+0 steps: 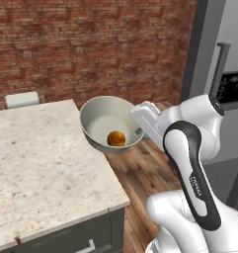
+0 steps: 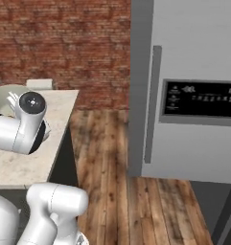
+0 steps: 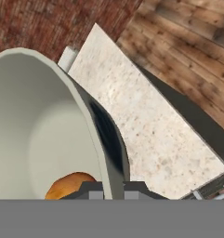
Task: Move the mug from next to the sink to the open cabinet. Then, move the bowl with the peach to the fridge to clear the area for faucet cleaning.
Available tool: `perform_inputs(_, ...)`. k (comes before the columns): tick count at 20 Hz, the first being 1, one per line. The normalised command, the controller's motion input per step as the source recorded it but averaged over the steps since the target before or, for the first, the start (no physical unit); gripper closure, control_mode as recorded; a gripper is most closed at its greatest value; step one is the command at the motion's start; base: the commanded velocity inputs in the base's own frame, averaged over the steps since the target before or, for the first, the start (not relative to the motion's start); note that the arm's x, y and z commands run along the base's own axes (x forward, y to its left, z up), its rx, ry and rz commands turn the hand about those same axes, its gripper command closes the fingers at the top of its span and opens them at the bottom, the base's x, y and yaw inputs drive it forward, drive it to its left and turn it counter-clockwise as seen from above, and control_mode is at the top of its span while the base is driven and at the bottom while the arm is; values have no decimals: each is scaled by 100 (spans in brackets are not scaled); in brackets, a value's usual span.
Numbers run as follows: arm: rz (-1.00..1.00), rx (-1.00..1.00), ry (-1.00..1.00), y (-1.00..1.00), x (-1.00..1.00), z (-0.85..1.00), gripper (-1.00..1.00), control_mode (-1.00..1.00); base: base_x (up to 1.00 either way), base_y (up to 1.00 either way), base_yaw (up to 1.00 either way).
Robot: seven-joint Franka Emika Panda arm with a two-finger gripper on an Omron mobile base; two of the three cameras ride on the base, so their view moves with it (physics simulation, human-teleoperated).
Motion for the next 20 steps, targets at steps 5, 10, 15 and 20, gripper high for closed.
perform_inputs(5,0,0,0,0,0,0,100,100,33,-24,7)
perform_inputs(10,0,0,0,0,0,0,100,100,-8,-54,7)
perform_inputs(15,0,0,0,0,0,0,100,100,12,-24,4)
perform_inputs(20,0,0,0,0,0,0,100,100,88,3,4)
